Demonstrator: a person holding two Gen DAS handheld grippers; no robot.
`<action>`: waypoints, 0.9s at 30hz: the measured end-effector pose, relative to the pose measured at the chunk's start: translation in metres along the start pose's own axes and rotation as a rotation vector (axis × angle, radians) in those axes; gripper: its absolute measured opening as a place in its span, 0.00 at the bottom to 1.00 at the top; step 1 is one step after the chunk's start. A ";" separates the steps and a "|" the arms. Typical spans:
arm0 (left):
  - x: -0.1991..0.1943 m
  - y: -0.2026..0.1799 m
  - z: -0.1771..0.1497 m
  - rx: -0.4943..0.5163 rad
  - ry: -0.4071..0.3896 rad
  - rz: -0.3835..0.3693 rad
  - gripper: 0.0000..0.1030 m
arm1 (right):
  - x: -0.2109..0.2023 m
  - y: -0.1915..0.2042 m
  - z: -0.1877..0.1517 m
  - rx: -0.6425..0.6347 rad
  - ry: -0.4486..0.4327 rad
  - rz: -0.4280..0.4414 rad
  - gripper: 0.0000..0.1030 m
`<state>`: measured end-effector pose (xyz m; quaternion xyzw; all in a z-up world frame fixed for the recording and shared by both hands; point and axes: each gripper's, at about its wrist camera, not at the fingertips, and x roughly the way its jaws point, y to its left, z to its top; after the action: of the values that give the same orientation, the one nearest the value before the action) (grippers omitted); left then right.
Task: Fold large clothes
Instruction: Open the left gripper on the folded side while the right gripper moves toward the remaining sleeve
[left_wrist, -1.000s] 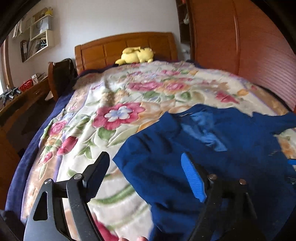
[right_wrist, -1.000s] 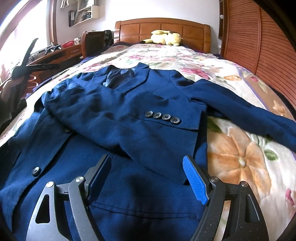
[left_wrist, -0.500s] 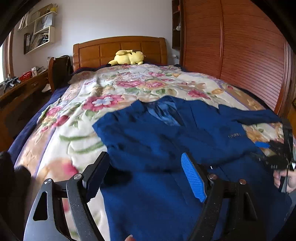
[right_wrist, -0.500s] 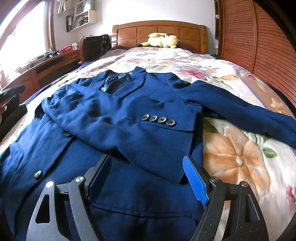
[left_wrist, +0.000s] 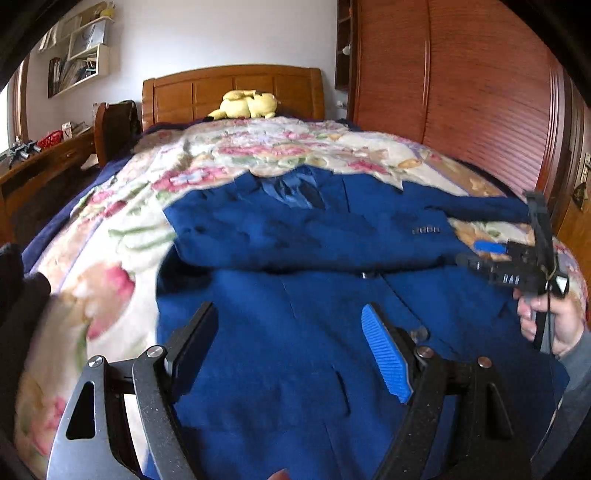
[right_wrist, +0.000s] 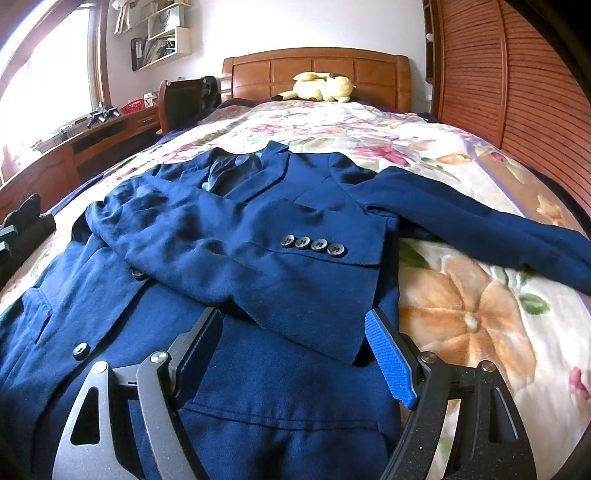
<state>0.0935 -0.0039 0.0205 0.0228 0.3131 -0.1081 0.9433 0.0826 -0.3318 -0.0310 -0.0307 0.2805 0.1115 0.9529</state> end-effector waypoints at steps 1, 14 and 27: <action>0.002 -0.003 -0.003 0.006 0.000 0.010 0.78 | 0.000 0.000 0.000 -0.002 0.000 -0.003 0.79; -0.013 -0.012 -0.022 0.013 -0.119 0.067 0.78 | -0.012 -0.007 0.000 0.019 -0.034 -0.008 0.79; -0.016 -0.001 -0.027 -0.044 -0.145 0.054 0.78 | -0.044 -0.093 0.014 -0.001 -0.025 -0.192 0.79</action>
<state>0.0651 0.0014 0.0077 0.0026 0.2457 -0.0770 0.9663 0.0758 -0.4290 0.0039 -0.0565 0.2642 0.0202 0.9626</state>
